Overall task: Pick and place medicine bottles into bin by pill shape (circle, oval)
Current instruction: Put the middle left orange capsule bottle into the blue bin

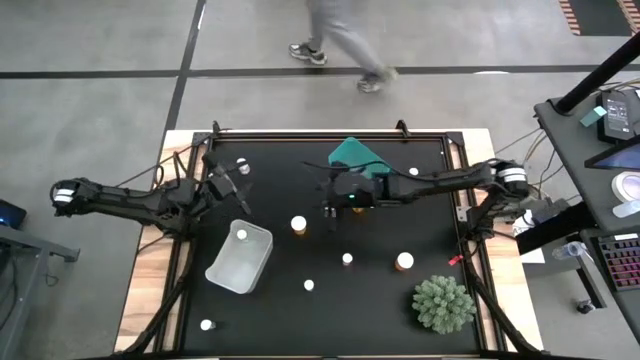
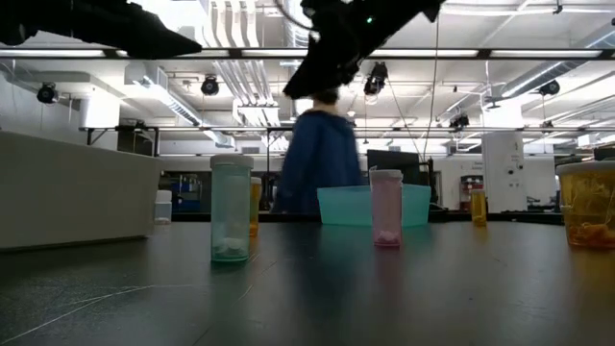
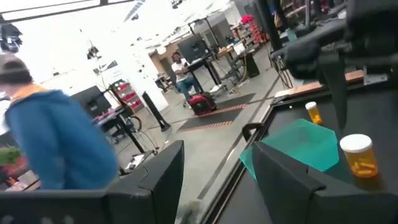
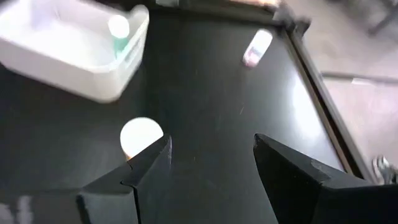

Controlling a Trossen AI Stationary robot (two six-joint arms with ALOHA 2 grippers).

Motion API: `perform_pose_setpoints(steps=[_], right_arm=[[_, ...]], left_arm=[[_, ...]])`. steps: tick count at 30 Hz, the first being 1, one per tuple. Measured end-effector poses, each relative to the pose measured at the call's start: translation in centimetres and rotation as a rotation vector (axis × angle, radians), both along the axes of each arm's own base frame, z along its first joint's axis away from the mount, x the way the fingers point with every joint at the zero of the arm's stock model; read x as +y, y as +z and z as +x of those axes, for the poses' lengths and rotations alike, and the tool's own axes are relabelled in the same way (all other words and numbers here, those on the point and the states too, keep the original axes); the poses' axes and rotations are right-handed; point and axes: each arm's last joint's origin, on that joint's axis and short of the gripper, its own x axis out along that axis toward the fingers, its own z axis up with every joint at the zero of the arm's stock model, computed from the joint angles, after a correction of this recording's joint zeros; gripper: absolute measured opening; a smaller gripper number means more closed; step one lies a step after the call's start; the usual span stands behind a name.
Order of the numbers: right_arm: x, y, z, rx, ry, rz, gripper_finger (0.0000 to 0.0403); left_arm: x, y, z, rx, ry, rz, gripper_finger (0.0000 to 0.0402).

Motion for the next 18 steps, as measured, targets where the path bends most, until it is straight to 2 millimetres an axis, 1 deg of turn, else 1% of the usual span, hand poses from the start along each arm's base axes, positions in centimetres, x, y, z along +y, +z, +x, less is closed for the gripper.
perform_pose_setpoints(steps=[2, 5, 8, 12, 14, 18], right_arm=[[0.0, -0.2, 1.0, 0.026, -0.008, 0.015, 0.0219], [0.0, -0.8, 2.1, 0.059, -0.018, 0.042, 0.0228], [0.0, -1.4, 2.9, 0.078, -0.021, 0.056, 0.0252], [-0.1, -1.7, 4.0, 0.067, -0.018, 0.057, 0.0280], [-0.1, -1.4, 4.5, 0.044, -0.007, 0.053, 0.0284], [0.0, -2.1, 5.3, 0.054, 0.028, 0.081, 0.0278]], left_arm=[[0.0, -0.4, -0.2, 0.021, 0.002, 0.015, 0.0173], [0.0, -0.2, -0.5, 0.037, 0.009, 0.063, 0.0173], [0.1, 0.3, -0.8, 0.003, 0.016, 0.055, 0.0173], [0.1, 0.1, -1.0, -0.007, 0.013, 0.037, 0.0173], [0.1, 0.1, -1.0, -0.006, 0.013, 0.037, 0.0173], [0.1, 0.1, -1.1, -0.008, 0.013, 0.036, 0.0173]])
